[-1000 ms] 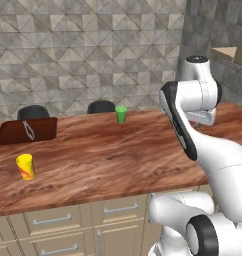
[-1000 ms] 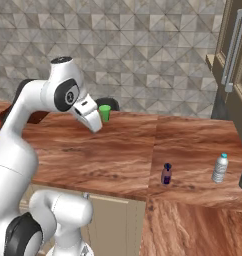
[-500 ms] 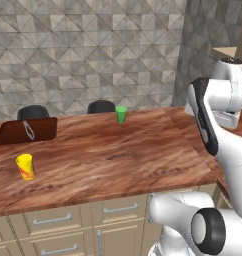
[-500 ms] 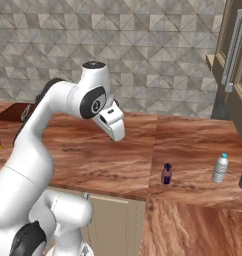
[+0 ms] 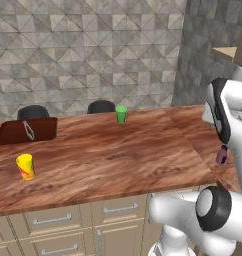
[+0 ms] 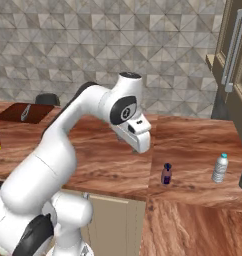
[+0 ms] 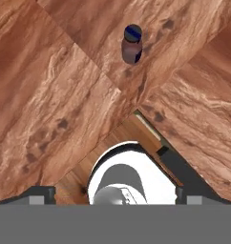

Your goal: Place the drinks on the dining counter in a tight cluster.

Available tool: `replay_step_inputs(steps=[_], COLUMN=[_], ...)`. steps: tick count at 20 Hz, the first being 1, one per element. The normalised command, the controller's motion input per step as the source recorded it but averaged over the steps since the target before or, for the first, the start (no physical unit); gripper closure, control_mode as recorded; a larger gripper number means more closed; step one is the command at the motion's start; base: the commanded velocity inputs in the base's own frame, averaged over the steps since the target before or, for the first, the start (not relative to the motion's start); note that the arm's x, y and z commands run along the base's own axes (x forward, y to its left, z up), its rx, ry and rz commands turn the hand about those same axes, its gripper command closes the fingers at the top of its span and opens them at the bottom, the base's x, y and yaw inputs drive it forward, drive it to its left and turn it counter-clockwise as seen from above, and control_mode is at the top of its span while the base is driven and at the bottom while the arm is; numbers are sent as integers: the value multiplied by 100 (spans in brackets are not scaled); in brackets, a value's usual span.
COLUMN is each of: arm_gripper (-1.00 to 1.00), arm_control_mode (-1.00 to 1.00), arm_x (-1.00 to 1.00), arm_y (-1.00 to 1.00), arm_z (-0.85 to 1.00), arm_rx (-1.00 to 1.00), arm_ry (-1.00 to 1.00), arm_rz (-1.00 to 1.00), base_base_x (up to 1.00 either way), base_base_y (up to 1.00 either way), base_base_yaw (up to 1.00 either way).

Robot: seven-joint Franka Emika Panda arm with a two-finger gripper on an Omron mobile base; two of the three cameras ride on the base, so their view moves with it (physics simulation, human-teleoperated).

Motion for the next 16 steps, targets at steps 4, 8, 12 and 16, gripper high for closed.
replay_step_inputs(steps=[4, 8, 12, 16], arm_gripper=[-100, -100, -100, -100], arm_control_mode=[-100, -100, -100, -100], arm_x=[12, 12, 3, 1], arm_y=[-60, -51, -40, -30], arm_z=[-25, -25, -38, -41], arm_rx=[4, 5, 5, 1], arm_ry=[25, 22, 7, 0], arm_rz=[0, 0, 0, 0], base_base_x=[0, 0, 0, 0], base_base_y=[0, 0, 0, 0], base_base_yaw=[0, 0, 0, 0])
